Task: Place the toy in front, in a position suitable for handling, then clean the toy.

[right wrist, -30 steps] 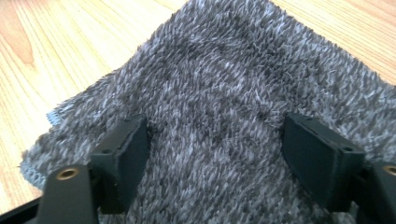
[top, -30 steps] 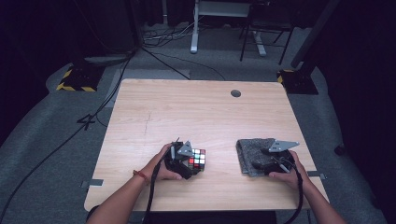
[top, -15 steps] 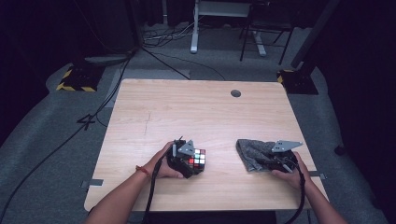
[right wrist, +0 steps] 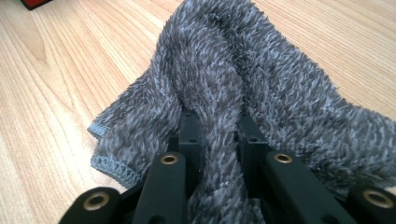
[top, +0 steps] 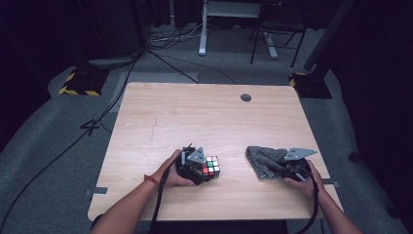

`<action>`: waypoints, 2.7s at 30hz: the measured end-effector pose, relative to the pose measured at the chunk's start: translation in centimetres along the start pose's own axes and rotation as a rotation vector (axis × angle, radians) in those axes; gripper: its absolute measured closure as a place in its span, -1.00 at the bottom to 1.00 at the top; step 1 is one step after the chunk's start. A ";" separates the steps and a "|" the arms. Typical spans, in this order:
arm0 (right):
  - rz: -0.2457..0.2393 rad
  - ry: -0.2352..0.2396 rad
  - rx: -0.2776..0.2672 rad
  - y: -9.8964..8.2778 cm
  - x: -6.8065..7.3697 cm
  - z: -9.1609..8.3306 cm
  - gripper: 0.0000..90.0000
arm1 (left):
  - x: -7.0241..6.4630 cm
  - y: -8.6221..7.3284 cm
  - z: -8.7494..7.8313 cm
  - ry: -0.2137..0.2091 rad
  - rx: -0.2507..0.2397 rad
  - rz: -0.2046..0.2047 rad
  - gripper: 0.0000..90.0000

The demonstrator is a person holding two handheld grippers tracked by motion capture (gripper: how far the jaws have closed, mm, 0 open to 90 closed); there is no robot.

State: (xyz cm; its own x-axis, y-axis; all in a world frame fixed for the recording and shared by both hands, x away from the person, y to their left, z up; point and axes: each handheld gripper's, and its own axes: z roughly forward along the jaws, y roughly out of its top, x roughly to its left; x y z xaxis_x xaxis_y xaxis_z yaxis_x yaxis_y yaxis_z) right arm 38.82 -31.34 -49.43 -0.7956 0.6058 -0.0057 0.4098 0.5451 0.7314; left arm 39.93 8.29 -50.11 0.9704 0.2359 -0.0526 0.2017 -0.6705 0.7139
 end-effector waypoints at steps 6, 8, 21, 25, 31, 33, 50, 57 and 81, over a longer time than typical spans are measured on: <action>0.003 0.005 0.000 0.0 -0.1 0.0 0.70 | -0.1 0.5 0.6 0.014 0.004 0.025 -0.58; 0.002 0.003 -0.001 0.0 0.0 0.0 0.69 | -0.3 0.8 0.9 0.000 0.017 0.036 -0.49; -0.018 -0.003 -0.006 0.1 0.3 -0.2 0.72 | -0.7 1.2 0.0 0.033 0.022 0.064 -0.25; -0.019 0.008 -0.019 0.2 0.4 -0.4 0.73 | -0.9 1.7 -1.1 0.048 -0.014 0.063 -0.25; -0.013 0.010 -0.060 0.6 0.5 -1.1 0.74 | -1.0 2.2 -2.0 0.055 -0.038 0.068 -0.25; -0.015 0.006 -0.067 0.7 0.5 -1.3 0.74 | -0.9 2.3 -2.2 0.057 -0.033 0.061 -0.25; -0.057 0.004 -0.114 2.8 1.0 -2.0 0.74 | -0.5 2.6 -2.6 0.094 -0.021 0.045 -0.25; -0.102 0.010 -0.119 4.2 1.8 -2.1 0.74 | -0.7 2.9 -2.4 0.102 0.018 0.070 -0.25; -0.255 0.140 -0.141 11.3 7.3 0.0 0.74 | -0.7 5.3 -0.3 0.076 0.079 0.129 -0.25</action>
State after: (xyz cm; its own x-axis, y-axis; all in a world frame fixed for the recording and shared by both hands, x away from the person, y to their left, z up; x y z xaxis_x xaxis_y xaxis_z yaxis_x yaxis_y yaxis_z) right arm 37.63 -20.80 -41.18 -0.9225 0.3689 -0.1139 0.1313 0.5771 0.8061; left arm 40.23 4.79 -46.06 0.9767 0.1945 0.0912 0.0886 -0.7515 0.6538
